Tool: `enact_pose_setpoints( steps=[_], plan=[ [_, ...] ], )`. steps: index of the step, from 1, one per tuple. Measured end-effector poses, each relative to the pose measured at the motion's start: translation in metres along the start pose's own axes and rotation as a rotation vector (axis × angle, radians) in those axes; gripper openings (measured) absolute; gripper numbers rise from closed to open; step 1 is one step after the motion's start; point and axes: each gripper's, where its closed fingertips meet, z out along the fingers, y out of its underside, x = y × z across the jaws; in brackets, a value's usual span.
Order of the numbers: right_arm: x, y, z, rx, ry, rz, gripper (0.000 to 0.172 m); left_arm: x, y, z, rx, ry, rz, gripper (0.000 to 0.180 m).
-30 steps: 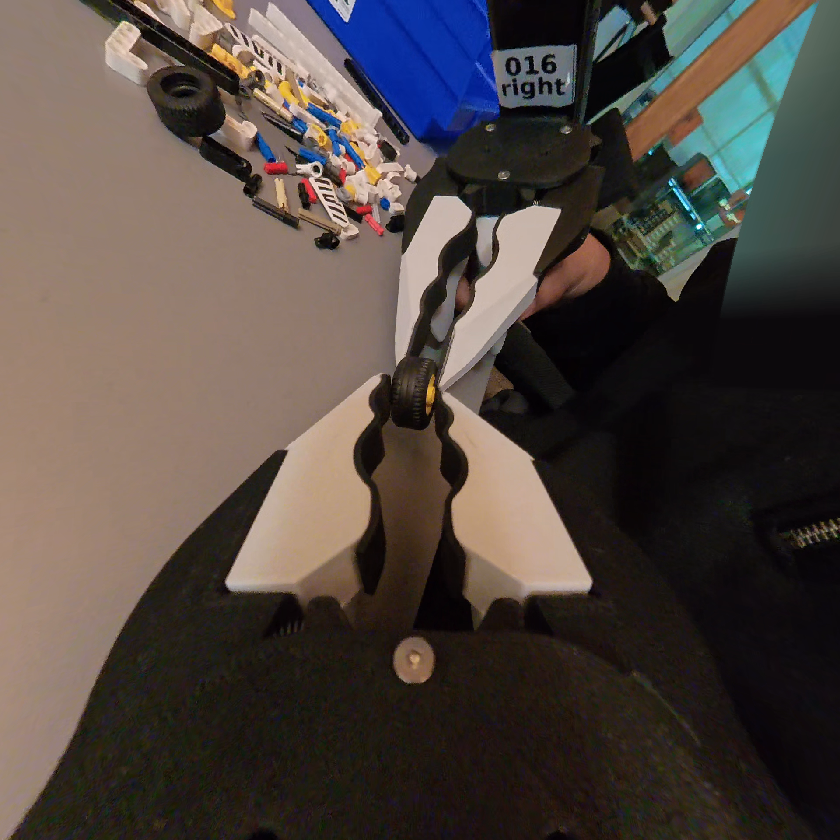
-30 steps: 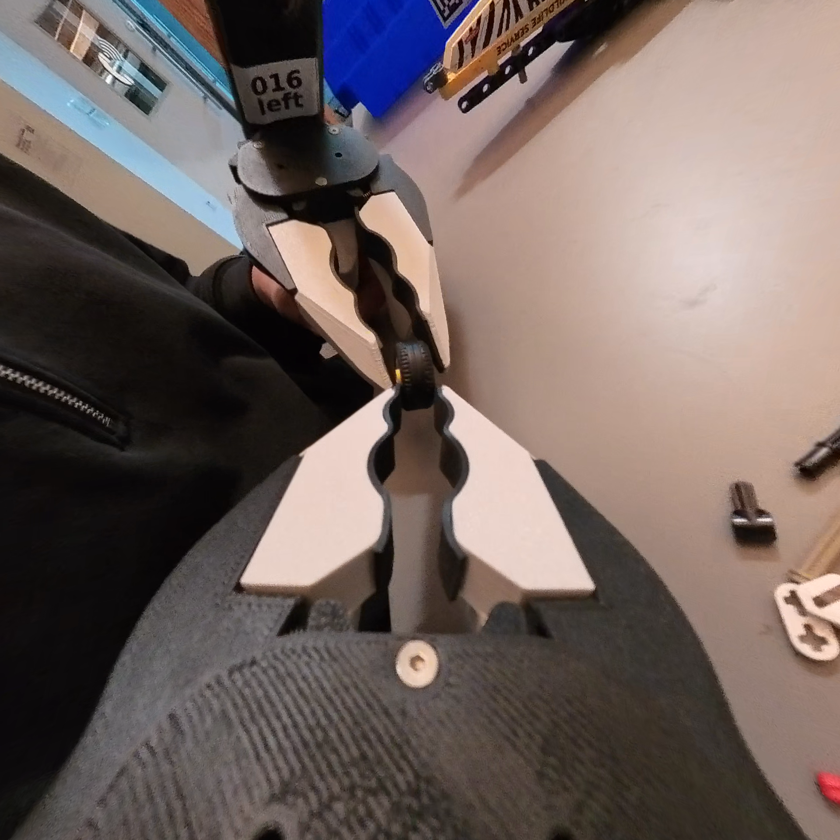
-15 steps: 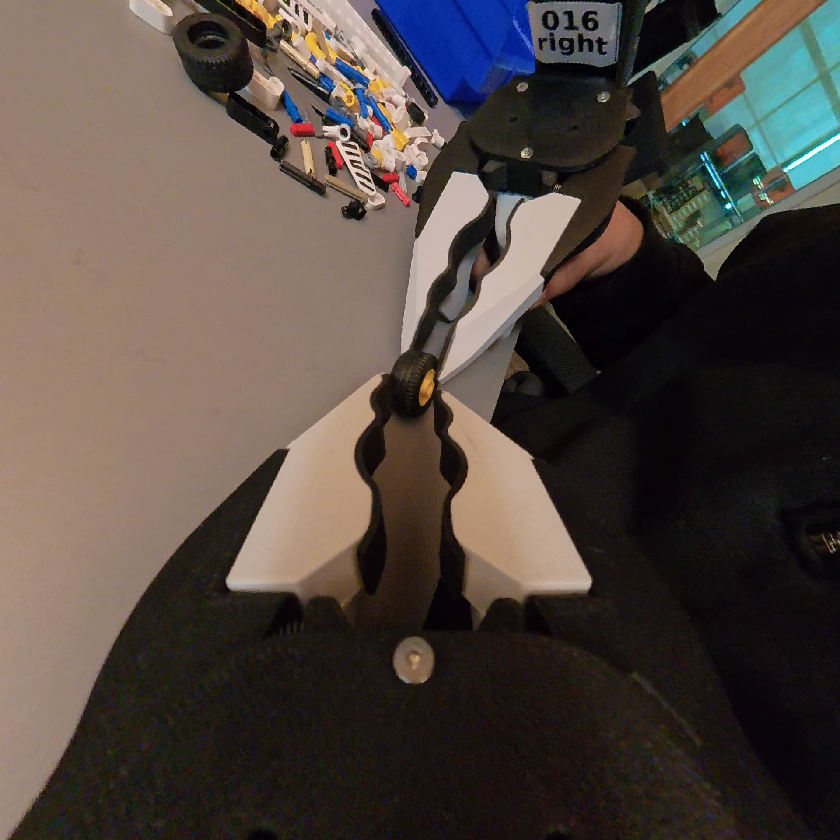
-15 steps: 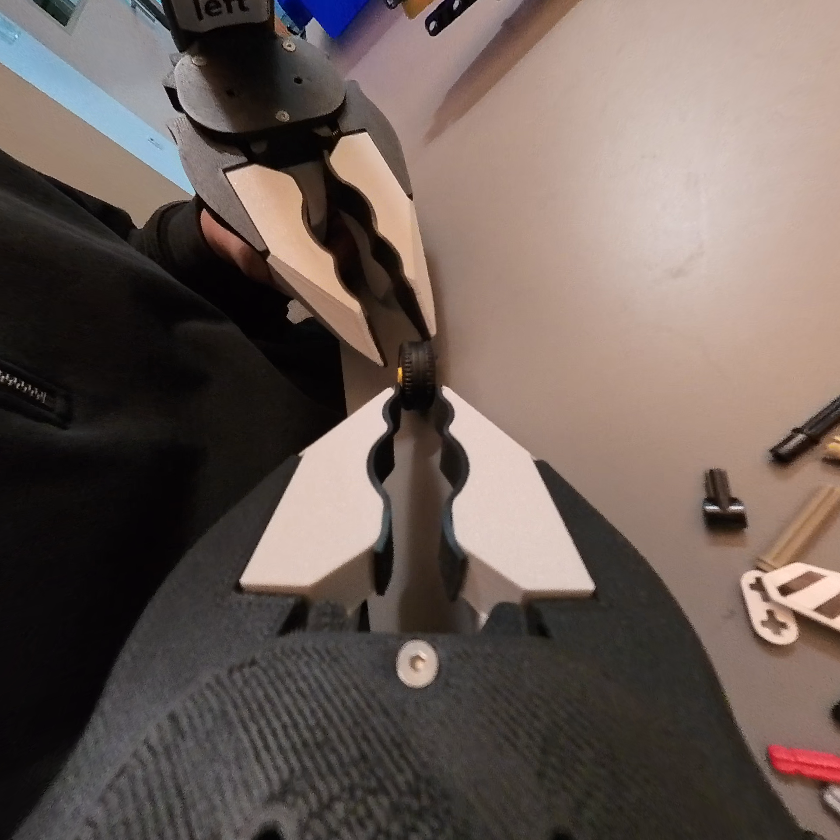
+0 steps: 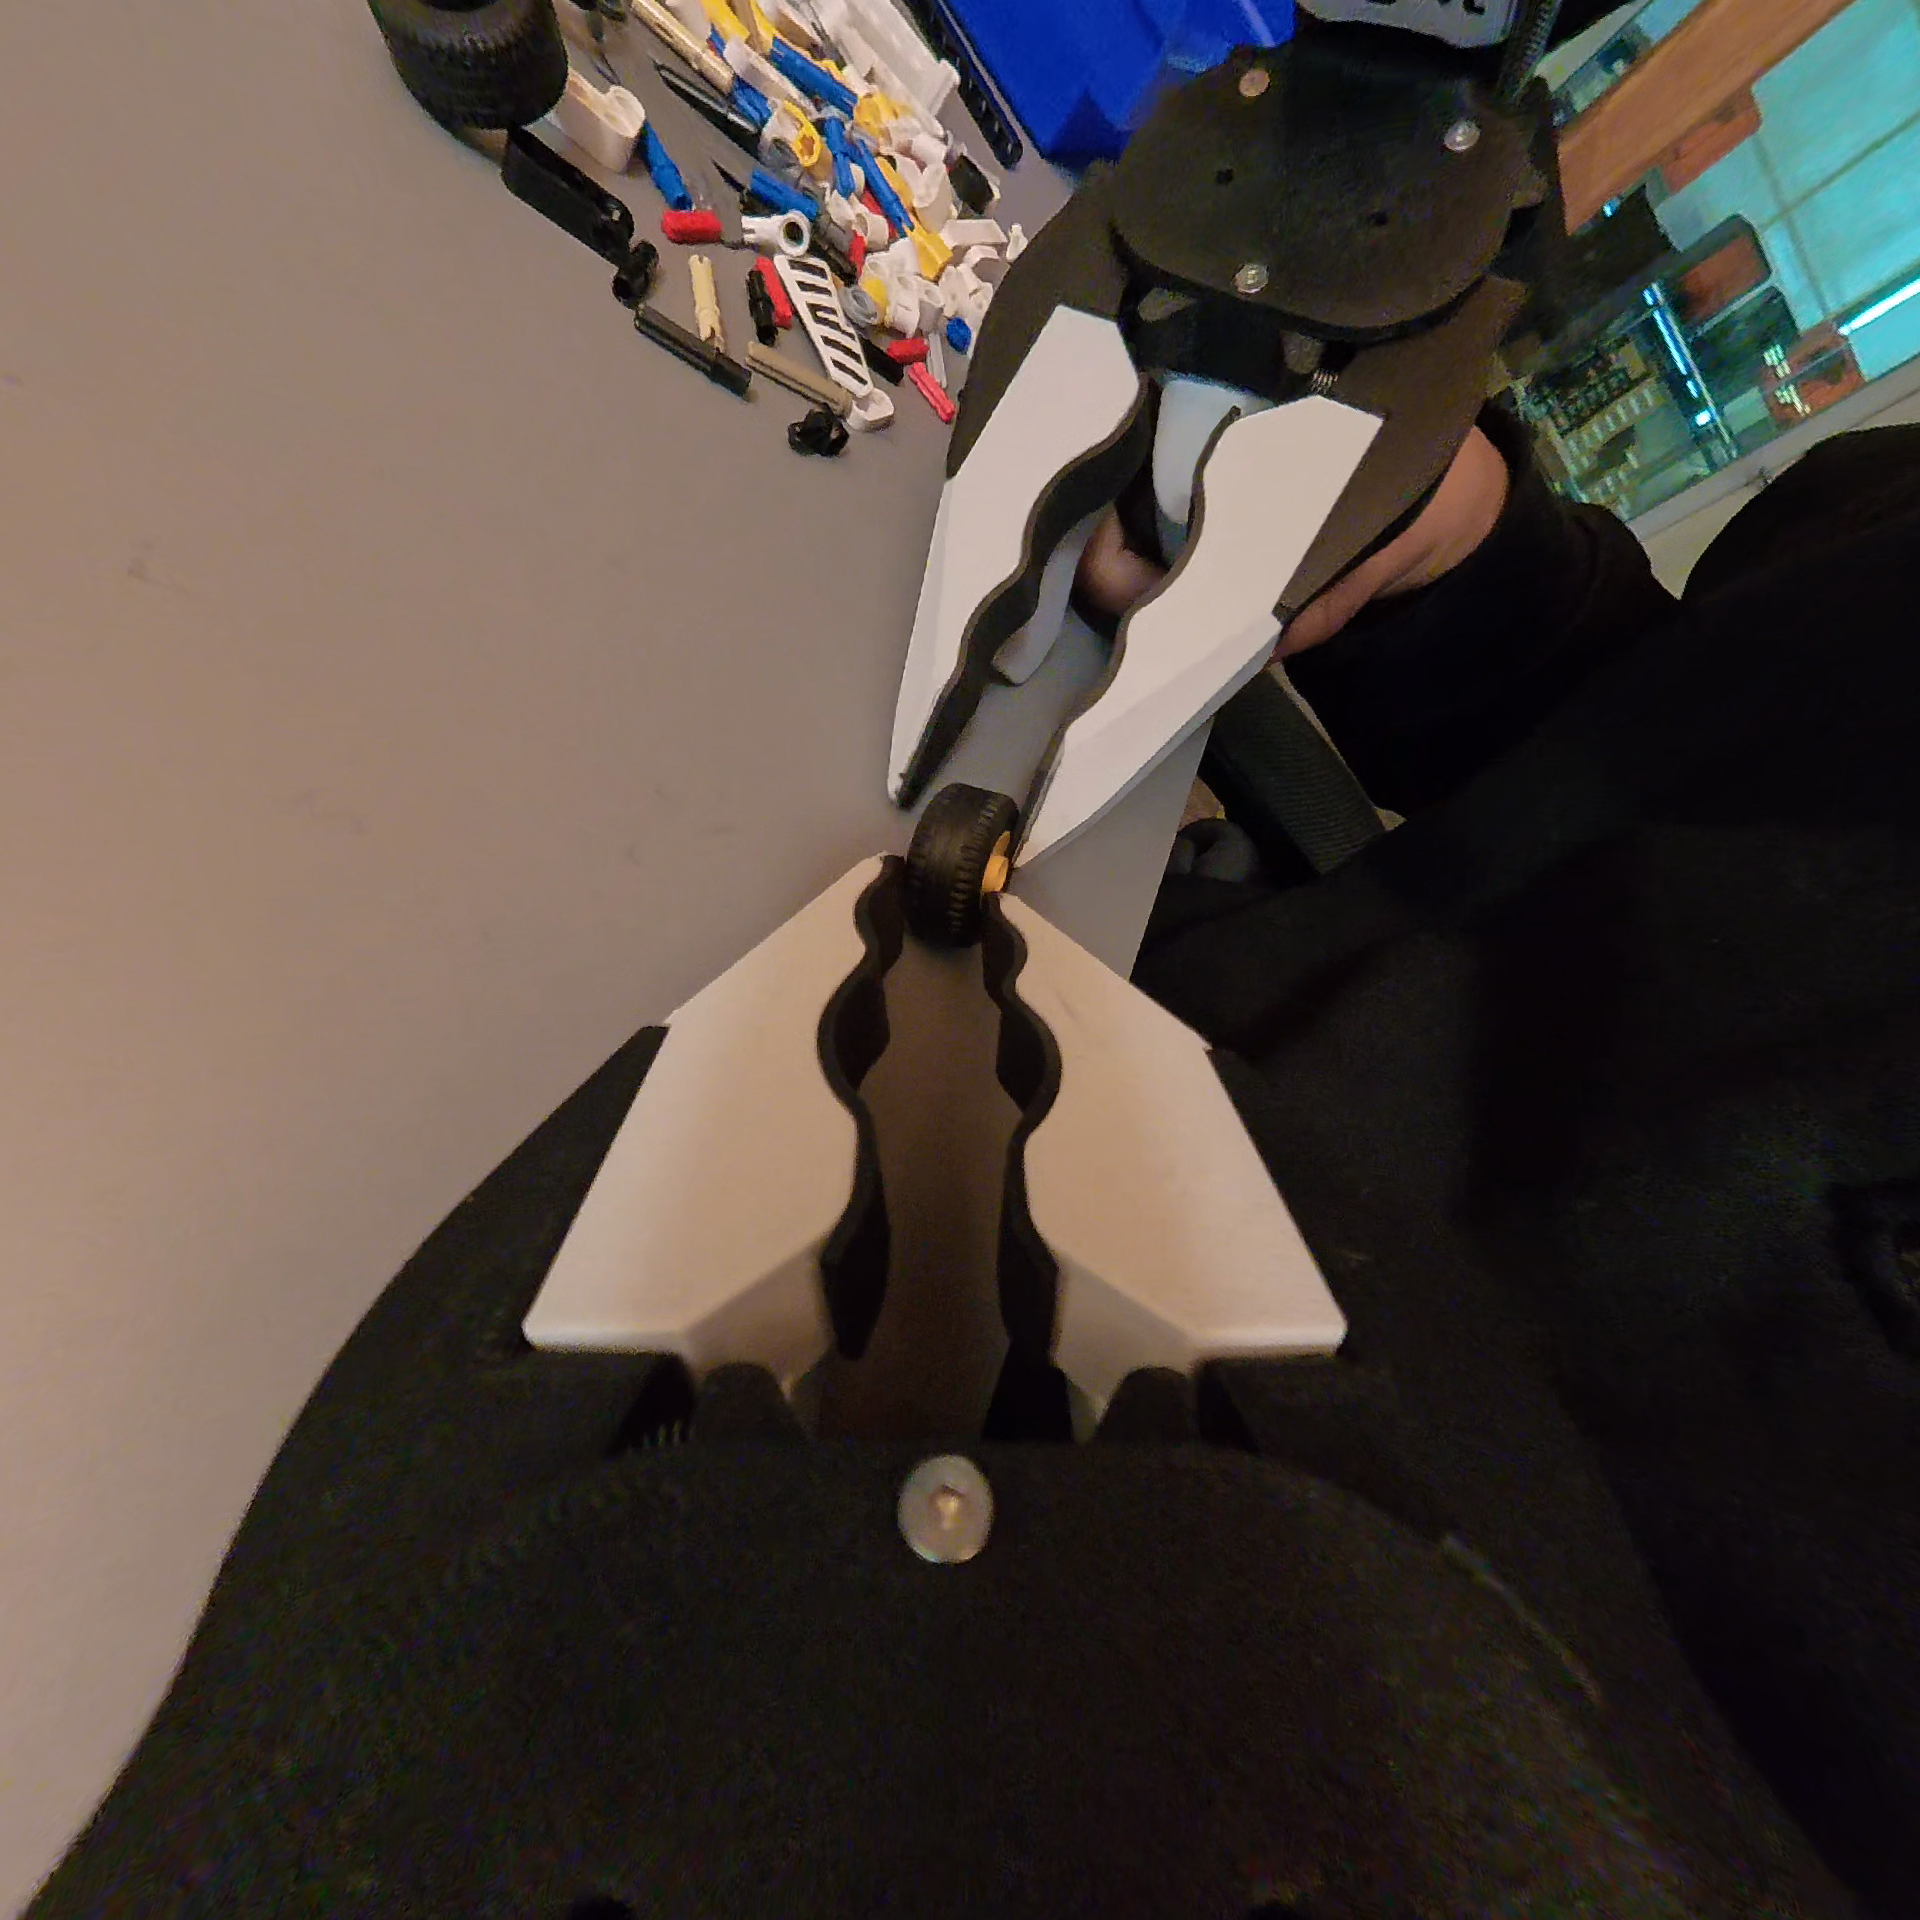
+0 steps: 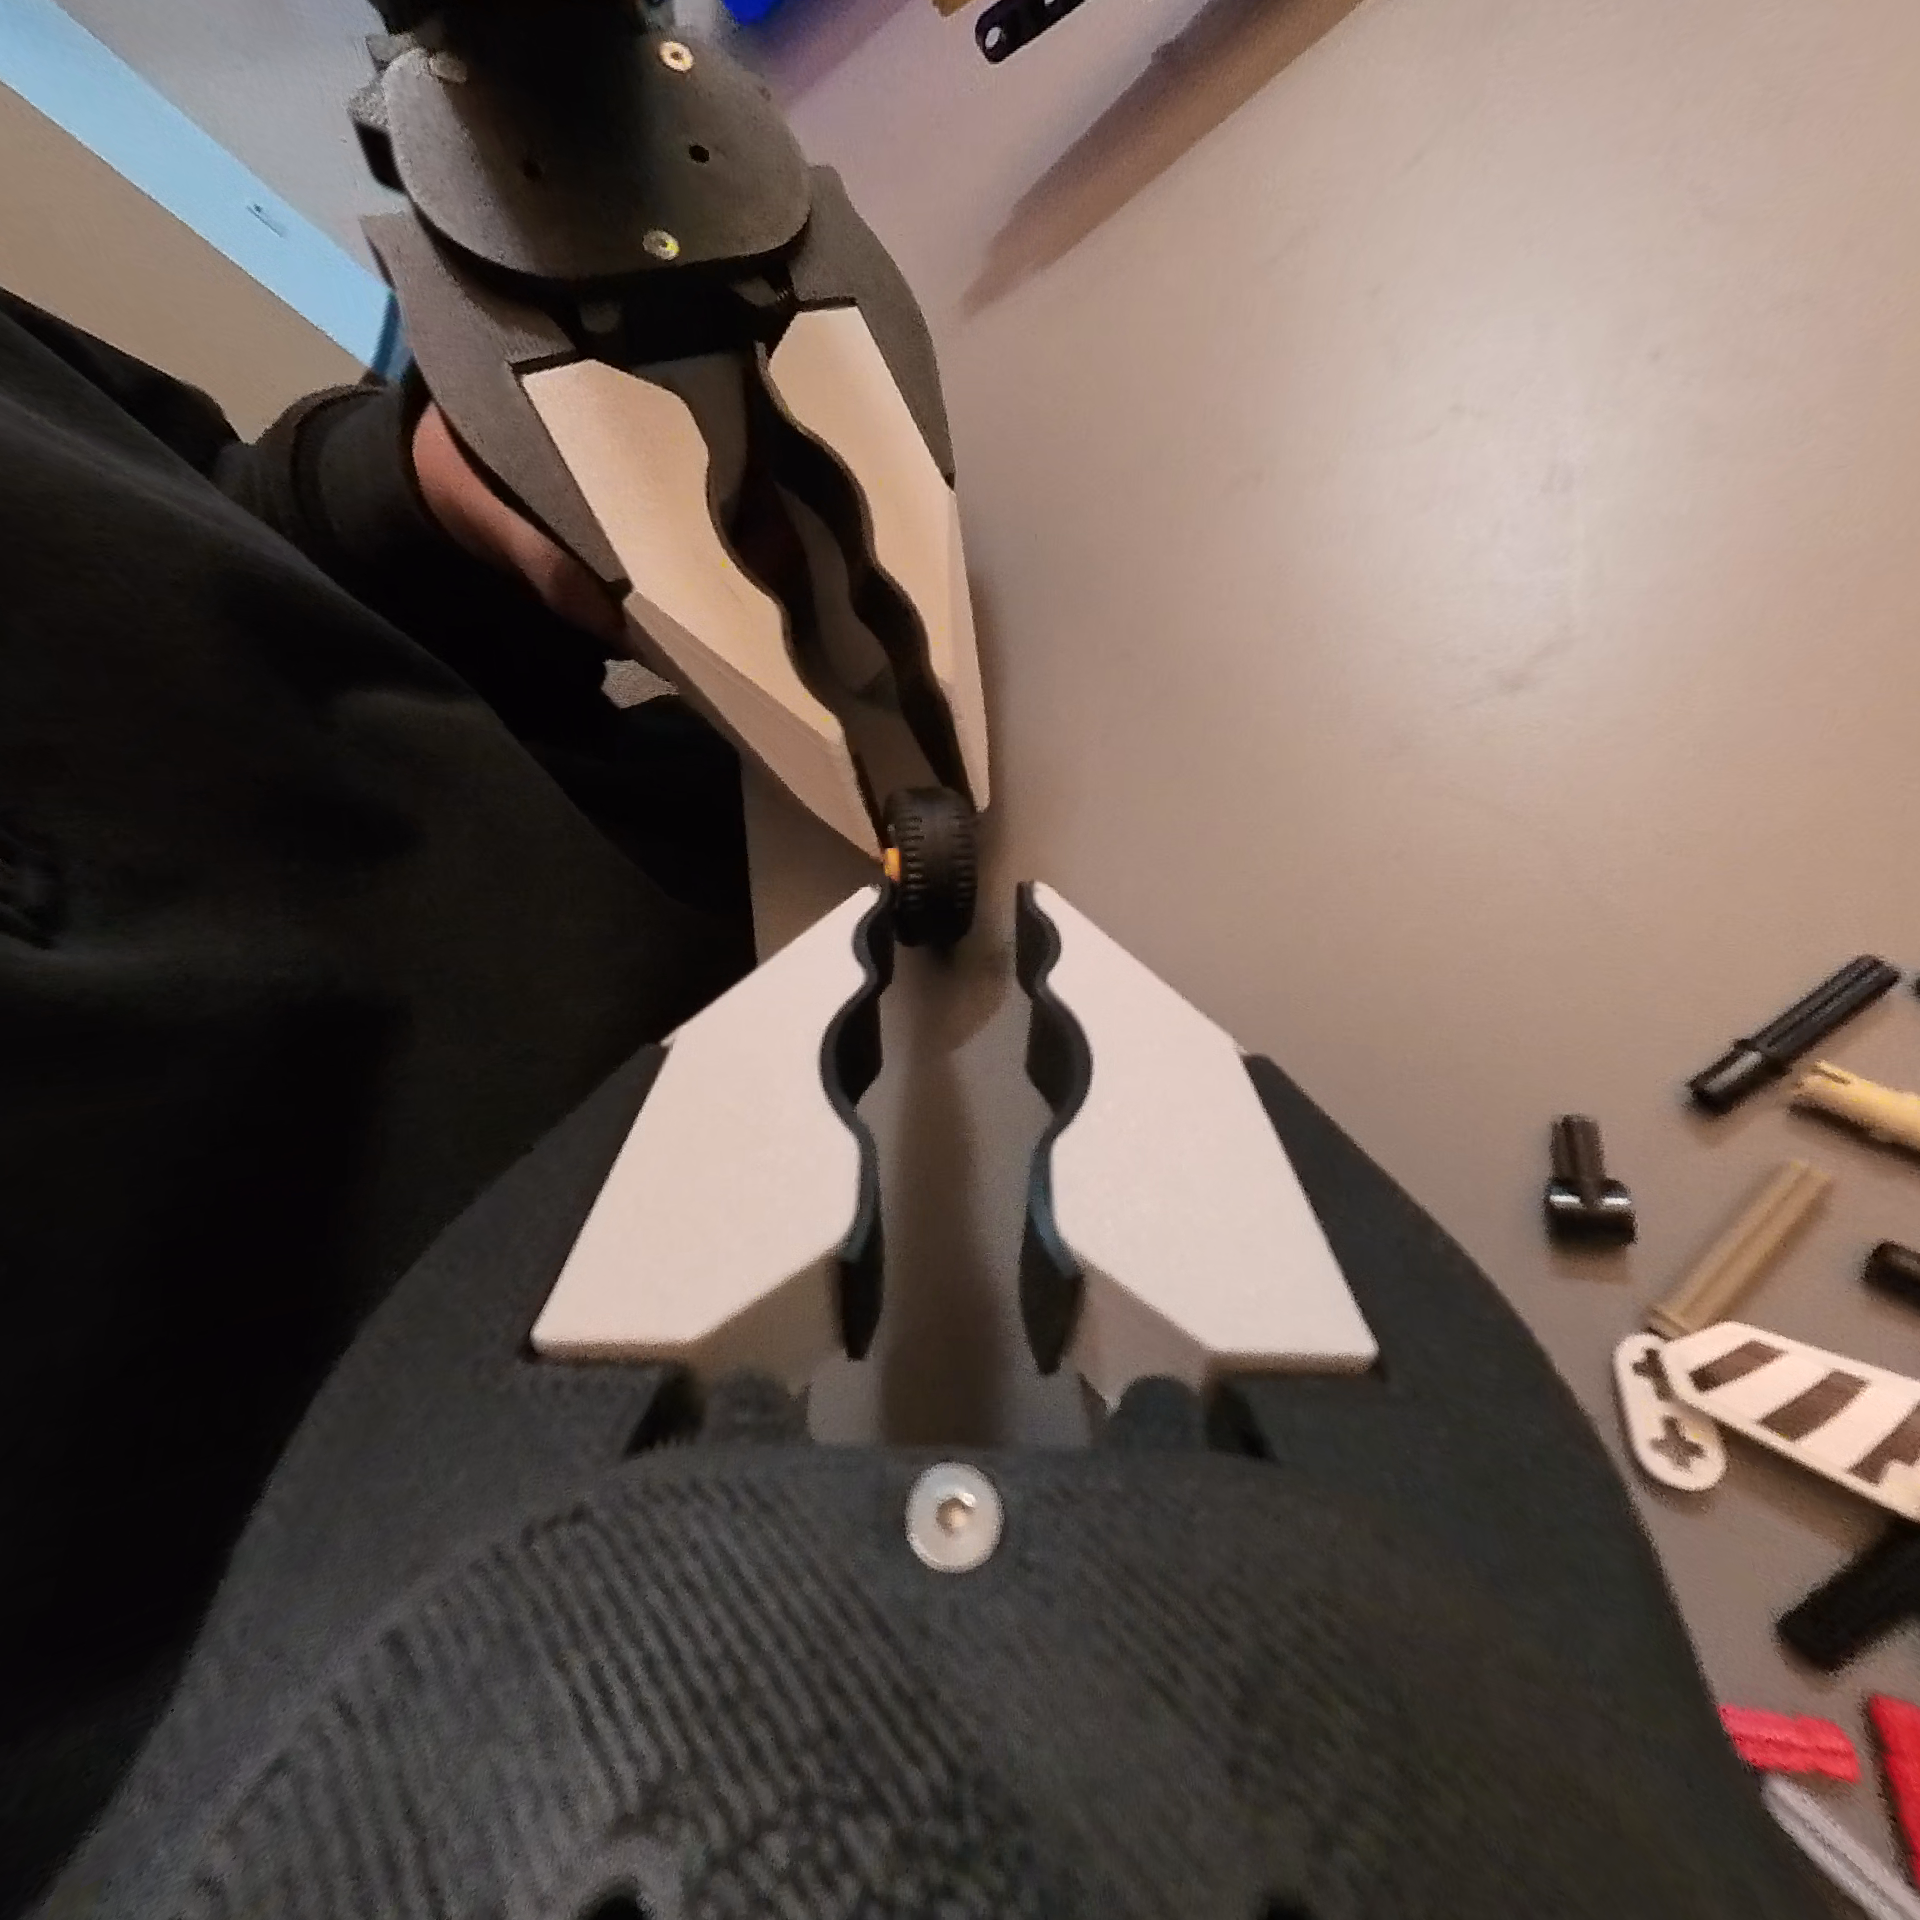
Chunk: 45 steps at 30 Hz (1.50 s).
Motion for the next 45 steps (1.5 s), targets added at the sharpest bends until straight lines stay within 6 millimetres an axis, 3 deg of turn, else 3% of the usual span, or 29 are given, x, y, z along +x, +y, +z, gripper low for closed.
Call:
enact_pose_setpoints(
  steps=[11, 25, 32, 45],
  plan=[
    [-0.005, -0.011, -0.002, 0.055, -0.041, -0.022, 0.019, -0.001, -0.001, 0.001, -0.005, 0.011, -0.034, 0.011],
    [-0.004, -0.002, 0.007, -0.058, -0.103, -0.007, 0.019, -0.002, -0.002, 0.001, -0.006, 0.025, -0.055, 0.011],
    [0.0, -0.006, 0.004, -0.035, -0.081, -0.017, 0.023, -0.002, -0.002, 0.001, -0.006, 0.028, -0.064, 0.011],
    [0.0, -0.007, 0.004, -0.031, -0.053, -0.05, 0.014, -0.003, -0.002, 0.002, -0.005, 0.006, -0.04, 0.011]
  ],
)
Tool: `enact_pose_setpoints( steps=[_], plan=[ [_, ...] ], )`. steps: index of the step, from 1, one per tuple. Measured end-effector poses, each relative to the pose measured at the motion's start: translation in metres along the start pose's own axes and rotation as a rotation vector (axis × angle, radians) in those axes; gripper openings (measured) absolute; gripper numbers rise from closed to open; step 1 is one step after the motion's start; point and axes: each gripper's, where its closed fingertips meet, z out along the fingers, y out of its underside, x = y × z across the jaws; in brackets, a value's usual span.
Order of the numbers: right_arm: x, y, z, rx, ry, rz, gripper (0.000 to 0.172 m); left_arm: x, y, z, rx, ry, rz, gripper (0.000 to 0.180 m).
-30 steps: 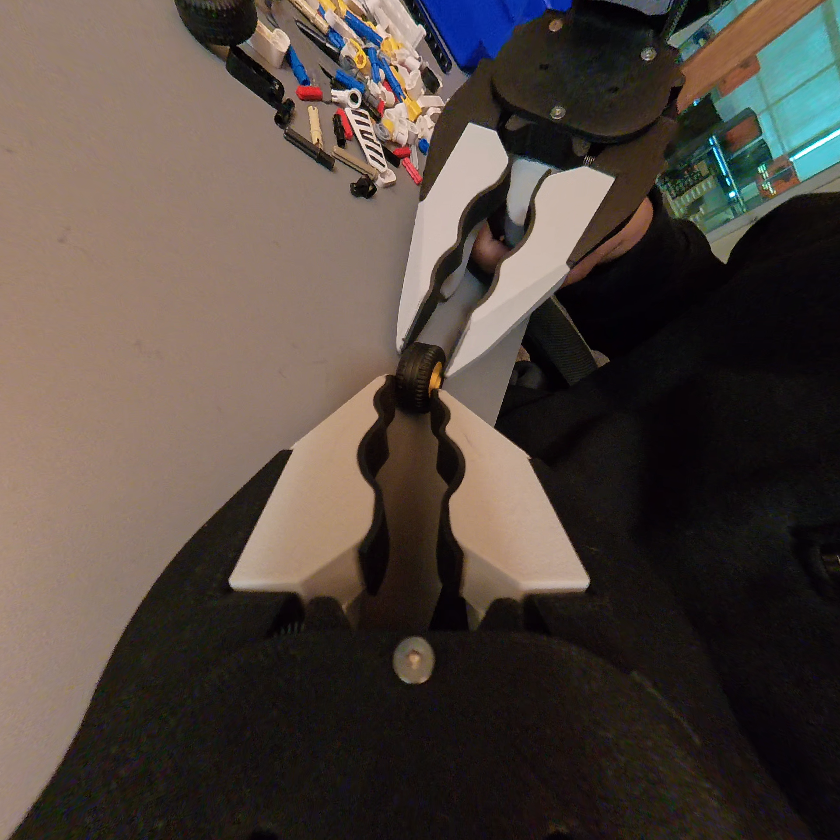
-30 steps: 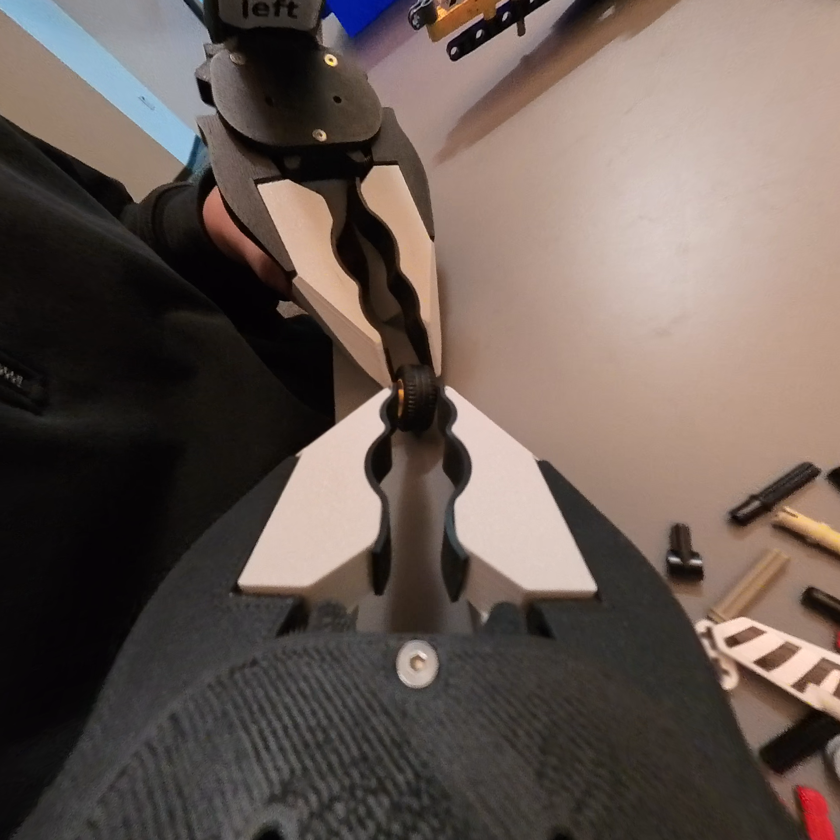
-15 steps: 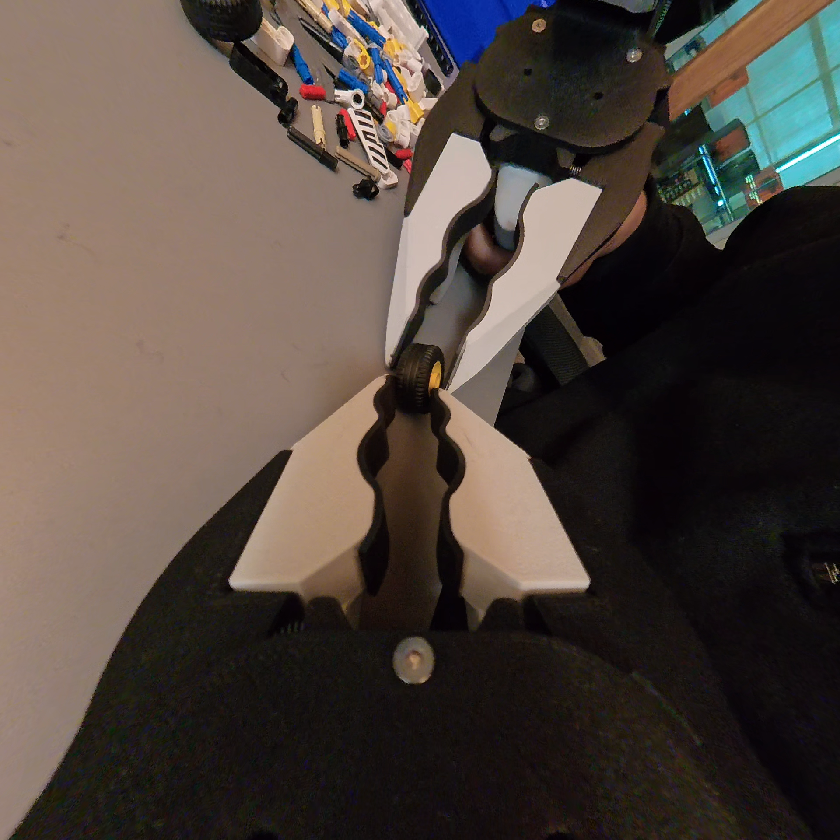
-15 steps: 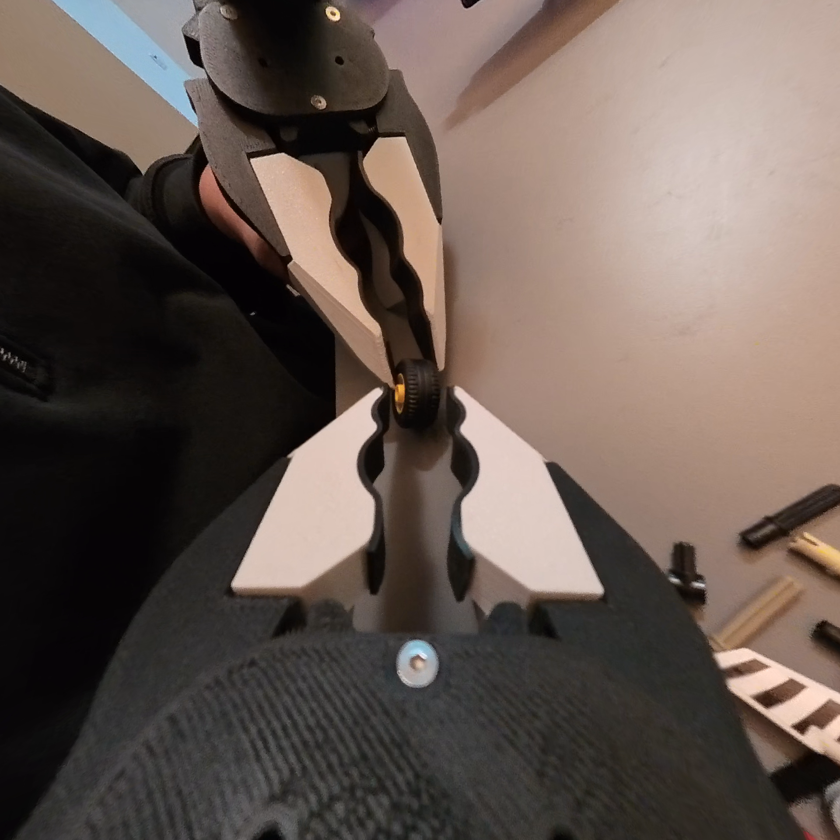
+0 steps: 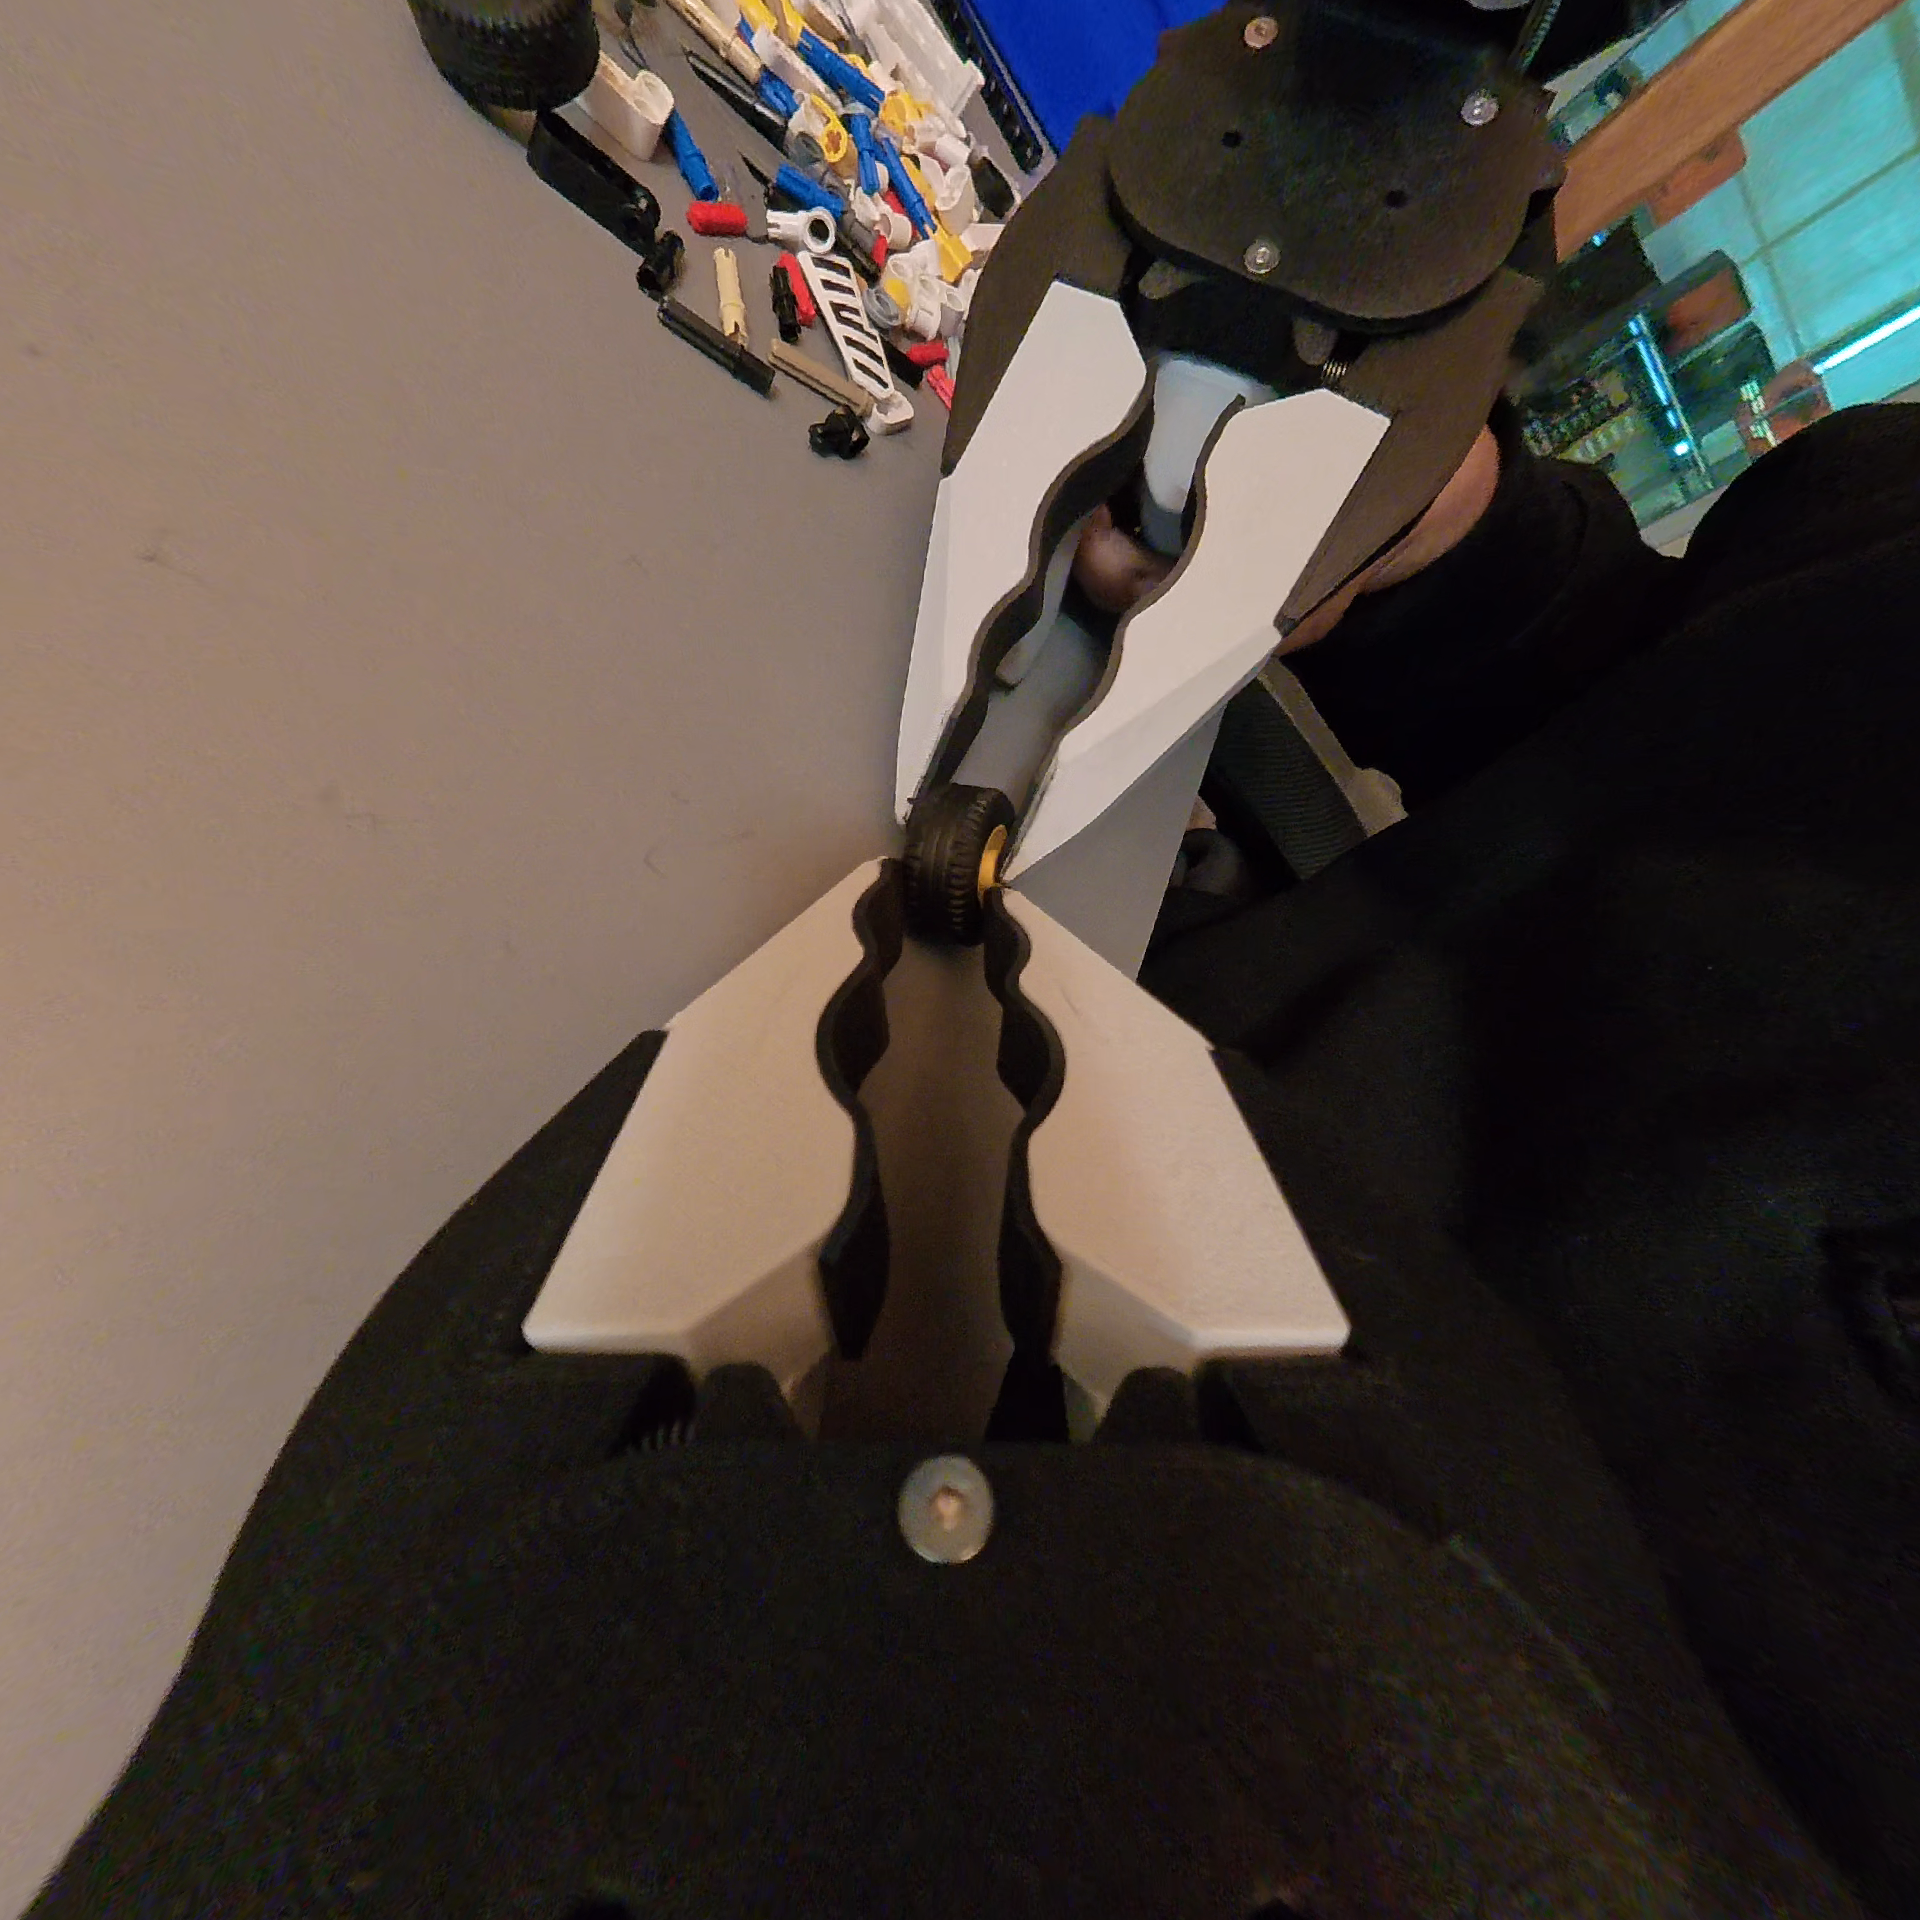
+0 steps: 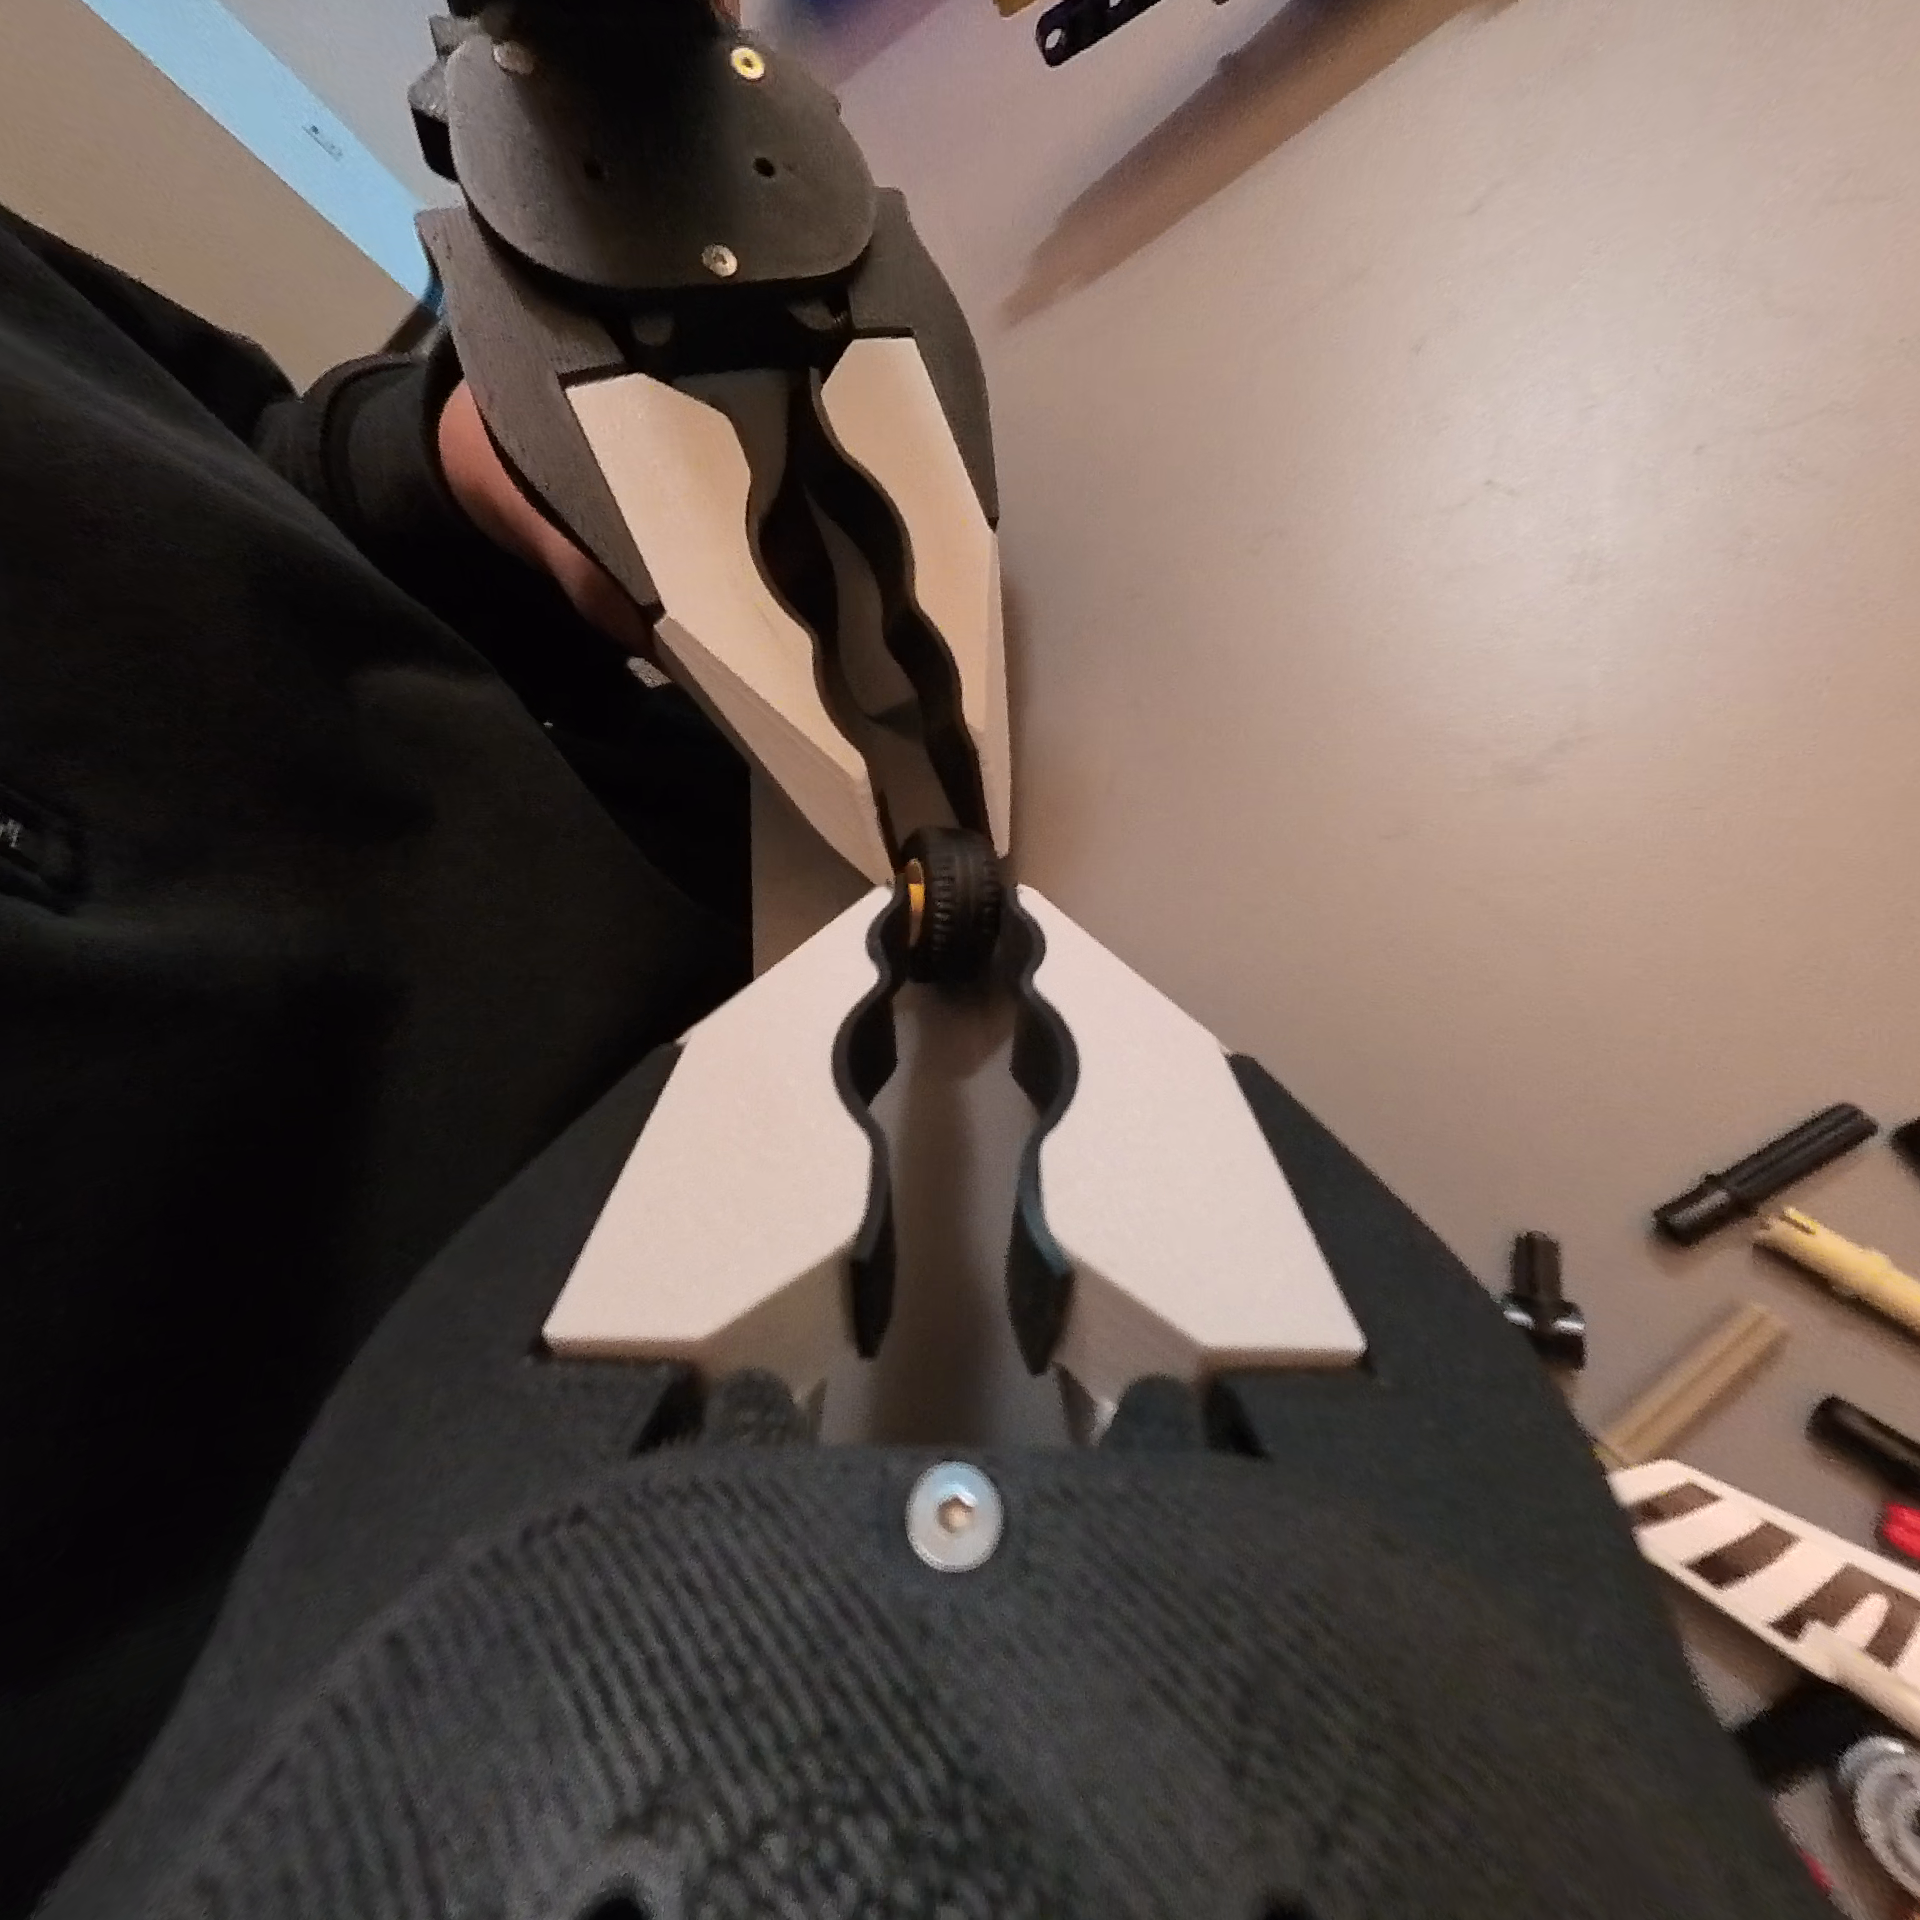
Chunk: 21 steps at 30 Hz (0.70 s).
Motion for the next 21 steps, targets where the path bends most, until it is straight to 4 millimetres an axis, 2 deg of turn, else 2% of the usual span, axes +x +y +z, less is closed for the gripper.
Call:
enact_pose_setpoints(
  steps=[13, 21],
  plan=[
    [0.0075, -0.0011, 0.0, 0.042, 0.042, 0.107, 0.014, -0.0054, -0.0044, 0.0025, 0.049, -0.13, 0.086, 0.013],
    [0.0091, -0.001, -0.0015, 0.098, 0.154, 0.125, 0.015, -0.0061, -0.005, 0.0033, 0.063, -0.171, 0.125, 0.013]
  ],
)
